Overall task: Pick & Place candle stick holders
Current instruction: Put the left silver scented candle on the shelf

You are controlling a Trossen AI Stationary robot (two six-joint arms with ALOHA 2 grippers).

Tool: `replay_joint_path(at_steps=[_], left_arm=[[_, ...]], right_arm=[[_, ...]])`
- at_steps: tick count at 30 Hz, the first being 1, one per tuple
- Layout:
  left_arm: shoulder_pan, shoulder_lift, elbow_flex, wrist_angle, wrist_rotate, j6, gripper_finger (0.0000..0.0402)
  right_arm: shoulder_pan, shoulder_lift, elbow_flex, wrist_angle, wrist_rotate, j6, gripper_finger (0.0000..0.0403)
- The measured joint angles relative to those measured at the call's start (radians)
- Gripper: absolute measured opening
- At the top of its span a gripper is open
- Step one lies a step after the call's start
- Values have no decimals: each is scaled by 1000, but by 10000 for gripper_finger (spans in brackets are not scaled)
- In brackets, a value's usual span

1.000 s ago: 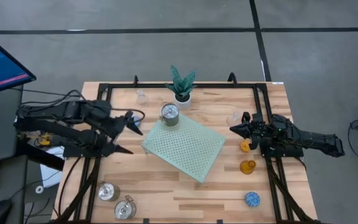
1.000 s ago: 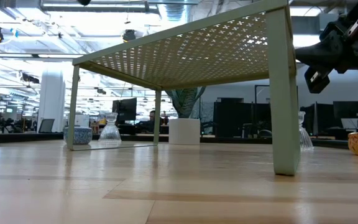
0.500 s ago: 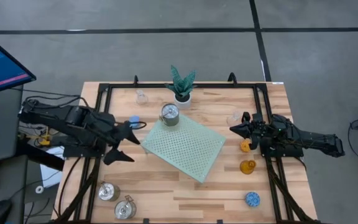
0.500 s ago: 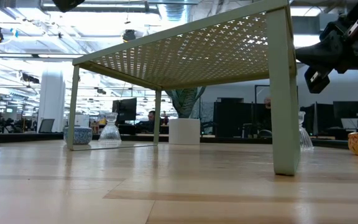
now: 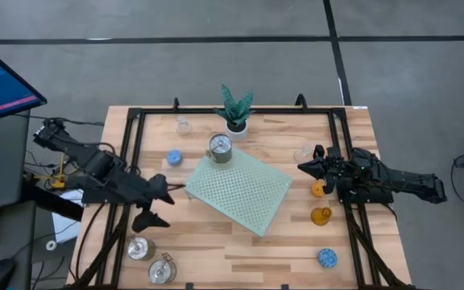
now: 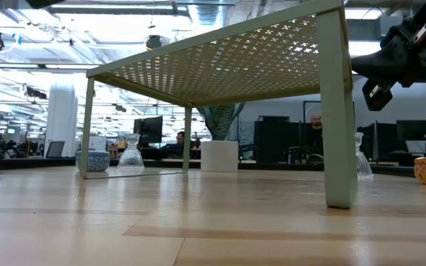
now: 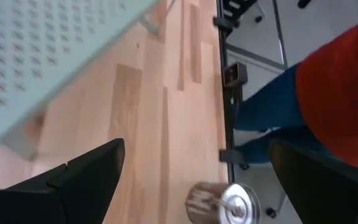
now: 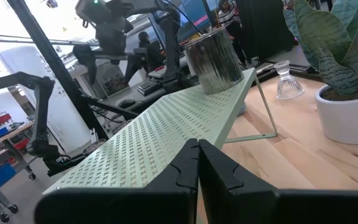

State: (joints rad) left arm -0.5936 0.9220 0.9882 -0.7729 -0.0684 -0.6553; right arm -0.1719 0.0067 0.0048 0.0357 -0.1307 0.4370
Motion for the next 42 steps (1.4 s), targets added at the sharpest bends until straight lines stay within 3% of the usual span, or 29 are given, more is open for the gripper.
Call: replay_joint_path(at_steps=[11, 26, 34, 42], left_arm=[[-168, 22, 0, -127, 5, -79, 400], [-338, 24, 0, -305, 20, 268, 400], [-376, 45, 0, -334, 104, 342, 400], [-369, 138, 0, -324, 103, 320, 400]], right_arm=[[0, 0, 0, 0, 0, 0, 0], [0, 0, 0, 0, 0, 0, 0], [0, 0, 0, 0, 0, 0, 0], [0, 0, 0, 0, 0, 0, 0]])
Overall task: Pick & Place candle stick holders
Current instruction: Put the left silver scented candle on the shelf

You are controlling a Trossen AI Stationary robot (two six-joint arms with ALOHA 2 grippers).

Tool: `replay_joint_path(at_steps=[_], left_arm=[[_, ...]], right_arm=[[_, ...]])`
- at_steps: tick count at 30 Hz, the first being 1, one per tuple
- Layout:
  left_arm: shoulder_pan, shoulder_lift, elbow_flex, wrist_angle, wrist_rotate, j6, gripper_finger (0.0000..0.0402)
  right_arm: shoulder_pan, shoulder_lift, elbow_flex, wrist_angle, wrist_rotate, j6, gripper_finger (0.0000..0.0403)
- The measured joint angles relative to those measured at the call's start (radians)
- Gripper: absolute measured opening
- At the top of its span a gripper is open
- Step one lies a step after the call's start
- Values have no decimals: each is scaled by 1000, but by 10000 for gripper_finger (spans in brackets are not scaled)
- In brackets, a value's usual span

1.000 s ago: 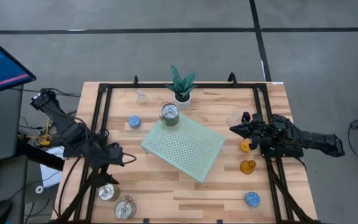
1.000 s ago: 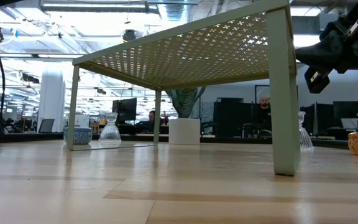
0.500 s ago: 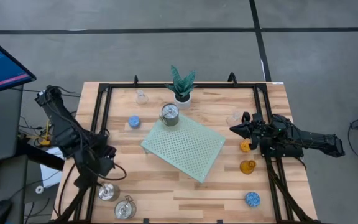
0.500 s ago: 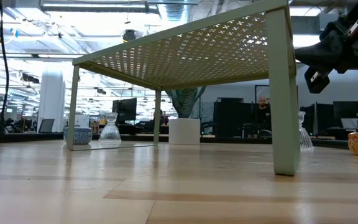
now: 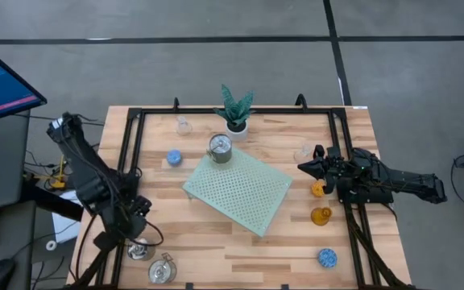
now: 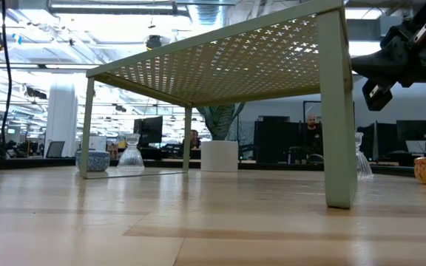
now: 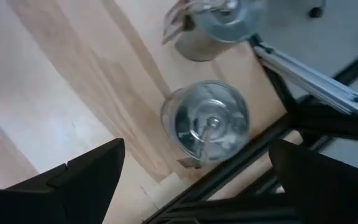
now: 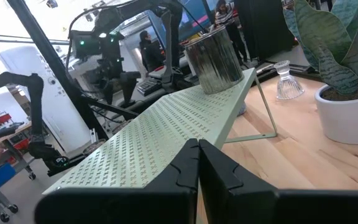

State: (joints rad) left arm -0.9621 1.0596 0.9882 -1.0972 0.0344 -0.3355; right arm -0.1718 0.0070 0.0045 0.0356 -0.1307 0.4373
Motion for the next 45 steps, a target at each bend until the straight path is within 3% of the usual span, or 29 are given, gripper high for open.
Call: replay_joint_path(at_steps=[7, 14, 29, 45], left_arm=[[50, 75, 0, 56, -3, -89, 400], [51, 89, 0, 113, 92, -218, 400], [-16, 164, 0, 163, 95, -489, 400], [-54, 250, 0, 67, 90, -607, 400]], right_arm=[[0, 0, 0, 0, 0, 0, 0], [0, 0, 0, 0, 0, 0, 0], [0, 0, 0, 0, 0, 0, 0], [0, 0, 0, 0, 0, 0, 0]])
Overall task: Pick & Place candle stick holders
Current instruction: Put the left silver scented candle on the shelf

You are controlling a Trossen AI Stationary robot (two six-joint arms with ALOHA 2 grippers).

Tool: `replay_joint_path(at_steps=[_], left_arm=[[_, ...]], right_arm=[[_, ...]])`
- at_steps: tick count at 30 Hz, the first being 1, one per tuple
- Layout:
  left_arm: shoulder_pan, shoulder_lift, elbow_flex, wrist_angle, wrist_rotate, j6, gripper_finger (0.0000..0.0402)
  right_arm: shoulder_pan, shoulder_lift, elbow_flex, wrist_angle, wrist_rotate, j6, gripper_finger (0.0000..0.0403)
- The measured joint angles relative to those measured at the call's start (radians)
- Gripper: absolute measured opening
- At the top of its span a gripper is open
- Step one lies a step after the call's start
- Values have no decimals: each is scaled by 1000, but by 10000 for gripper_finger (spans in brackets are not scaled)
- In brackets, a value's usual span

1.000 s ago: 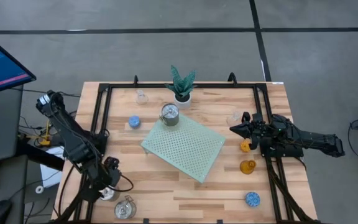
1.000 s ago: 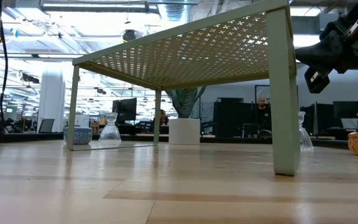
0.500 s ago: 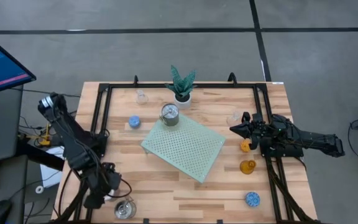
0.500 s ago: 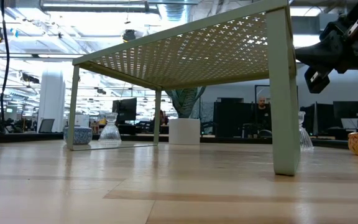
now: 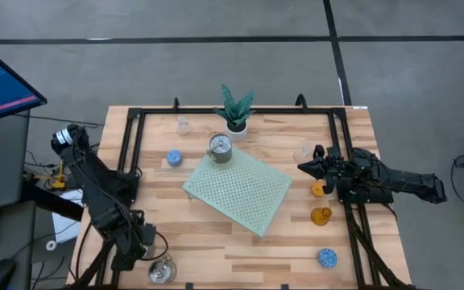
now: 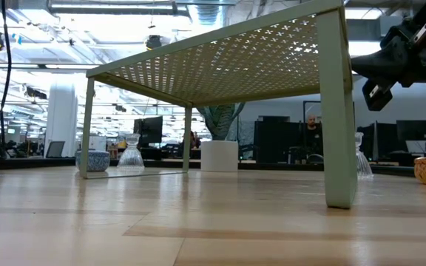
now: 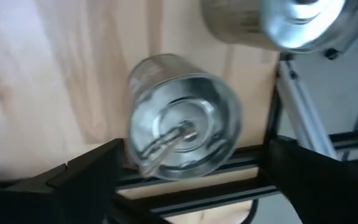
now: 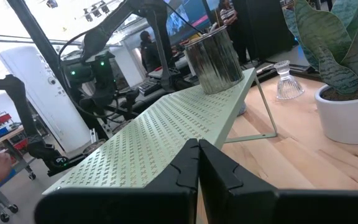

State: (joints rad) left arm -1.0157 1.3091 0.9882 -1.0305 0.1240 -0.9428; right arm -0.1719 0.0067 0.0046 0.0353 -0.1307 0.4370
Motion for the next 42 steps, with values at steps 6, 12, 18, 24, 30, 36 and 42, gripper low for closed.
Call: replay_joint_path(at_steps=[6, 12, 18, 24, 30, 36, 42], left_arm=[[0, 1, 0, -36, -44, -16, 400], [0, 1, 0, -34, -45, -16, 400], [0, 1, 0, -27, -45, -16, 400], [0, 5, 0, 11, -40, -23, 400], [0, 62, 0, 30, -26, -28, 400], [0, 77, 0, 30, -21, -31, 400], [-8, 47, -1, 38, 36, -36, 400]], right_arm=[[0, 0, 0, 0, 0, 0, 0], [0, 0, 0, 0, 0, 0, 0], [0, 0, 0, 0, 0, 0, 0], [0, 0, 0, 0, 0, 0, 0], [0, 0, 0, 0, 0, 0, 0], [0, 0, 0, 0, 0, 0, 0], [0, 0, 0, 0, 0, 0, 0]])
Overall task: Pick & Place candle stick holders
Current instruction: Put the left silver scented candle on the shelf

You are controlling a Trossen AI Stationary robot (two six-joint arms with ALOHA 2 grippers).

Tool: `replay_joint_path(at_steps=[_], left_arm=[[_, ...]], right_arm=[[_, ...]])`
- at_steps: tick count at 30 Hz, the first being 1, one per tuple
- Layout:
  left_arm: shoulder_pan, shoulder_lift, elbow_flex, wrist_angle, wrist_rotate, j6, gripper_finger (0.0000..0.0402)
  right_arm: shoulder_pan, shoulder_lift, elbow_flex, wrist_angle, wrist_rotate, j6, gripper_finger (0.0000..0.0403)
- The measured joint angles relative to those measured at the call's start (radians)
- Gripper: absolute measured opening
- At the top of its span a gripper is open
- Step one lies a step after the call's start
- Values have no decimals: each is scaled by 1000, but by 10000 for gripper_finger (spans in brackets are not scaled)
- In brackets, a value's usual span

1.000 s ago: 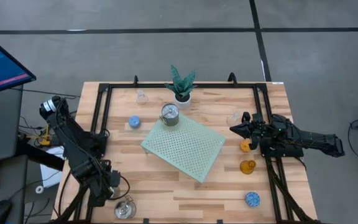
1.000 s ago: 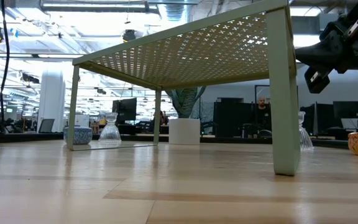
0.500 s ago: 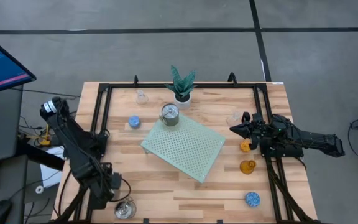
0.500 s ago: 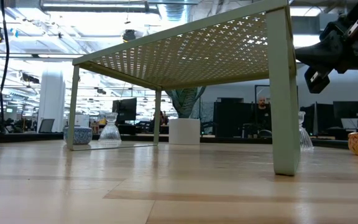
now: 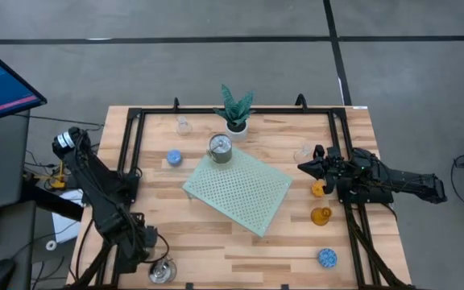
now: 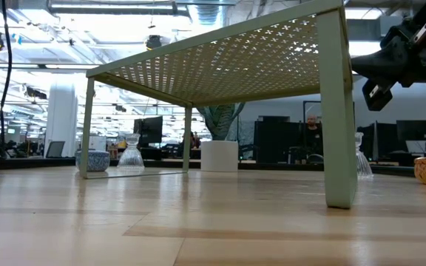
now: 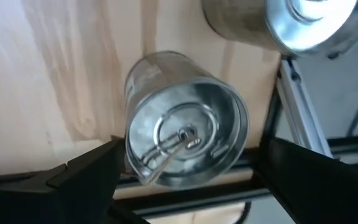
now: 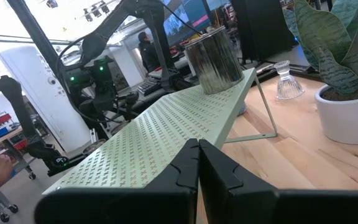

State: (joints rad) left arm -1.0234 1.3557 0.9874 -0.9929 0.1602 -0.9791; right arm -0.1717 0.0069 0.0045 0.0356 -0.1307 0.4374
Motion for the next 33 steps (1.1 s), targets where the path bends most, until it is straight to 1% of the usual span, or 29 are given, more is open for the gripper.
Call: replay_joint_path(at_steps=[4, 12, 21, 33], left_arm=[[-24, 0, 0, 4, 1, -20, 400], [-25, 0, -7, 14, -2, -27, 400], [-25, -1, -67, 110, -10, -28, 400], [-56, 1, -70, 134, -11, -38, 400]], right_arm=[[0, 0, 0, 0, 0, 0, 0], [0, 0, 0, 0, 0, 0, 0], [0, 0, 0, 0, 0, 0, 0], [0, 0, 0, 0, 0, 0, 0]])
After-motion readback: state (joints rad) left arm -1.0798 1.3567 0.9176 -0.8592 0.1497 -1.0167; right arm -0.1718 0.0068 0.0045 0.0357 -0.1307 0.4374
